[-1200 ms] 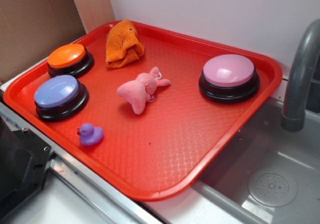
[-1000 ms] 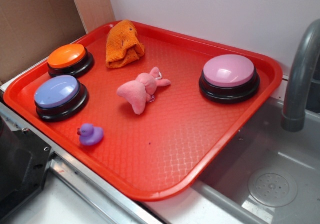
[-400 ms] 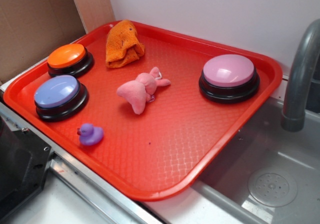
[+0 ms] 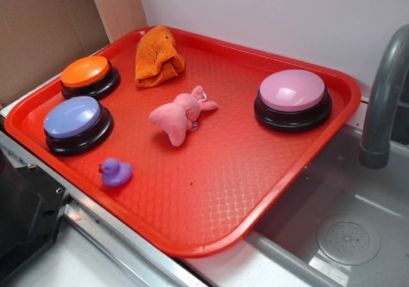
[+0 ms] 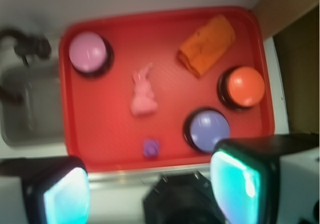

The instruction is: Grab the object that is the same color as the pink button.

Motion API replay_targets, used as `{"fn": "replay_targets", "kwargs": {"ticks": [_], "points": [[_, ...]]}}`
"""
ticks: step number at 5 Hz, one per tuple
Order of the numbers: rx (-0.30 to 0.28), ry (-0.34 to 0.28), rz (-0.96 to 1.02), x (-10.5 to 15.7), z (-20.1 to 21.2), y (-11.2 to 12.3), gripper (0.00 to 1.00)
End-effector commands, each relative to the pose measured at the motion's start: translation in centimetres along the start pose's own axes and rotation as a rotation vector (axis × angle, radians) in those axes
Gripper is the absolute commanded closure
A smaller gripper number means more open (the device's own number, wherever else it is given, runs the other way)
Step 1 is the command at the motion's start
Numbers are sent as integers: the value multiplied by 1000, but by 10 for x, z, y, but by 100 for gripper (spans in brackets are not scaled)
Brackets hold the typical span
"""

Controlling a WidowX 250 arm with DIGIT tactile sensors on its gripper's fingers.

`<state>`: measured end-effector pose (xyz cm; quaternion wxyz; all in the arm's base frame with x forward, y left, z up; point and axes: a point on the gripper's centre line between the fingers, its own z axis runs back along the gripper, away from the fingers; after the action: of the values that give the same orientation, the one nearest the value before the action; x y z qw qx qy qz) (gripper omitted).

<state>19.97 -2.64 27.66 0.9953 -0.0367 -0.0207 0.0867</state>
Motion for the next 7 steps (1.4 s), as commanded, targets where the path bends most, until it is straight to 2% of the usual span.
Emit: {"fn": "replay_targets", "kwargs": {"ticks": [1,2,3,4,5,6,7], "points": [[-62,211,444,66,-43,-22,0],[-46,247,439,60,-66,-26,0],[-31,234,377,47,-77,-27,0],[29,172,245,32,-94,-21,0],[80,153,186,32,-116,-25,0],[138,151,179,33,-135,-19,0],[170,206,168,42,-163,-7,0]]}}
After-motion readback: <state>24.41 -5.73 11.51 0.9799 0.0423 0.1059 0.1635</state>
